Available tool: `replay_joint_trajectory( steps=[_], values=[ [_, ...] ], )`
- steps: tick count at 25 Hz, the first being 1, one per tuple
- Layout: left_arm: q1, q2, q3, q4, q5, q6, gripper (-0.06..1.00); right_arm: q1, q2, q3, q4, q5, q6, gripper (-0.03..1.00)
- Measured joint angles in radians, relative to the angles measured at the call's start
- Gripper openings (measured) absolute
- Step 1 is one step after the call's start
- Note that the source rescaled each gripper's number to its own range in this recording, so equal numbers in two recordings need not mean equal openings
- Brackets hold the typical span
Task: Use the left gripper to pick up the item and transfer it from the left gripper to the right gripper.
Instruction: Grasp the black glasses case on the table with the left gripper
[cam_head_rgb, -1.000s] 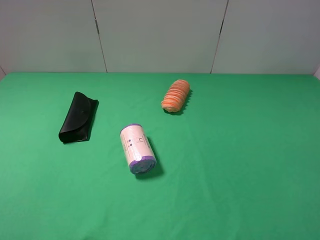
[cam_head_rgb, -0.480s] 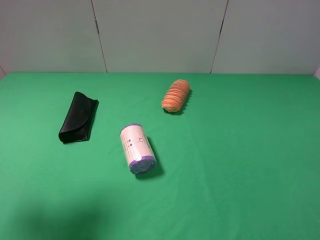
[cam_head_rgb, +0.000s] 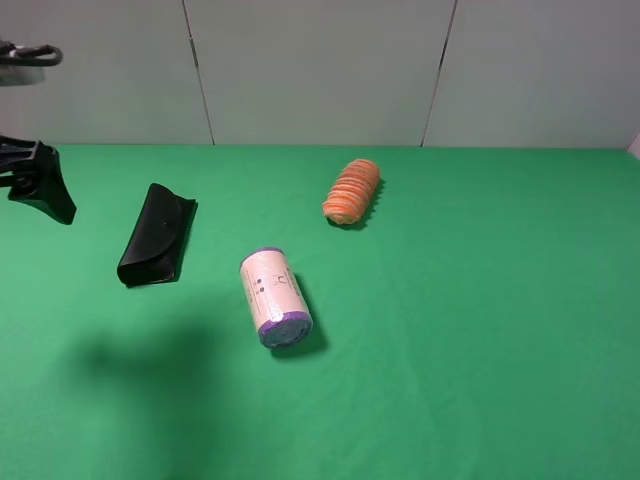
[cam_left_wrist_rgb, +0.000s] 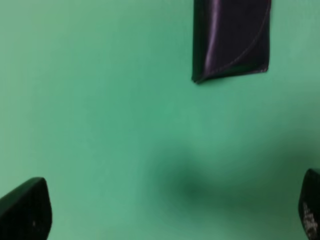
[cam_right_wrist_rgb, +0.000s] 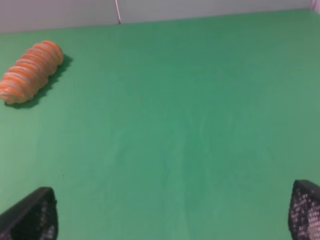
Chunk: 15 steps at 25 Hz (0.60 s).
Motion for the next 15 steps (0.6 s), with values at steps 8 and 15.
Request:
replay_joint_trajectory(
  steps=[8, 15],
  values=[
    [-0.079, 0.195, -0.055, 0.039, -0.053, -0.101, 1.0, 0.0, 0.0, 0.0, 0.0, 0.0, 0.0, 1.0],
    [-0.106, 0.338, -0.096, 0.038, -0.105, -0.134, 1.0, 0.0, 0.0, 0.0, 0.0, 0.0, 0.0, 1.0]
  ],
)
